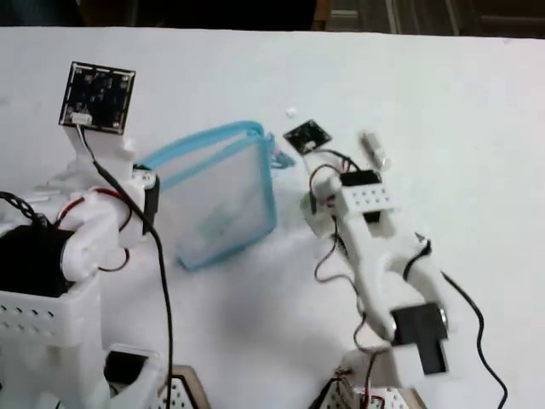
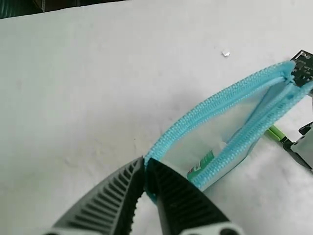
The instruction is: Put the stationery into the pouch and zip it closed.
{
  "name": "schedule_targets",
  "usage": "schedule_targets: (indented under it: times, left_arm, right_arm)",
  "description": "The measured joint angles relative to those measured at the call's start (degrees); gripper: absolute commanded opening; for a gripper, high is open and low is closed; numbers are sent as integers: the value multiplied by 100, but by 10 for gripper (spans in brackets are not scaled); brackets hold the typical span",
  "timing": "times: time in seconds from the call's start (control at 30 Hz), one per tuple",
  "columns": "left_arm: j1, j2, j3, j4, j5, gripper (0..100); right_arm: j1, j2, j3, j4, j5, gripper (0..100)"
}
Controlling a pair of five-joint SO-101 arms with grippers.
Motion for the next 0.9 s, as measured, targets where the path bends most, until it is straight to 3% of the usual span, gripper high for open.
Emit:
schedule_targets:
  times: [0.43,0.57,0.63,0.8,0.9]
  left_arm:
    - [0,0,0,0,0,22]
    - [0,0,0,0,0,22]
    - [0,0,0,0,0,22]
    - [0,0,0,0,0,22]
    - [0,0,0,0,0,22]
  right_arm:
    - [-264,1231,-316,-923,0,146]
    - [-211,1495,-466,-905,9,3]
    - [-79,1530,-563,-897,9,44]
    - [105,1204,-484,-862,-18,16]
    - [185,659,-475,-527,-466,16]
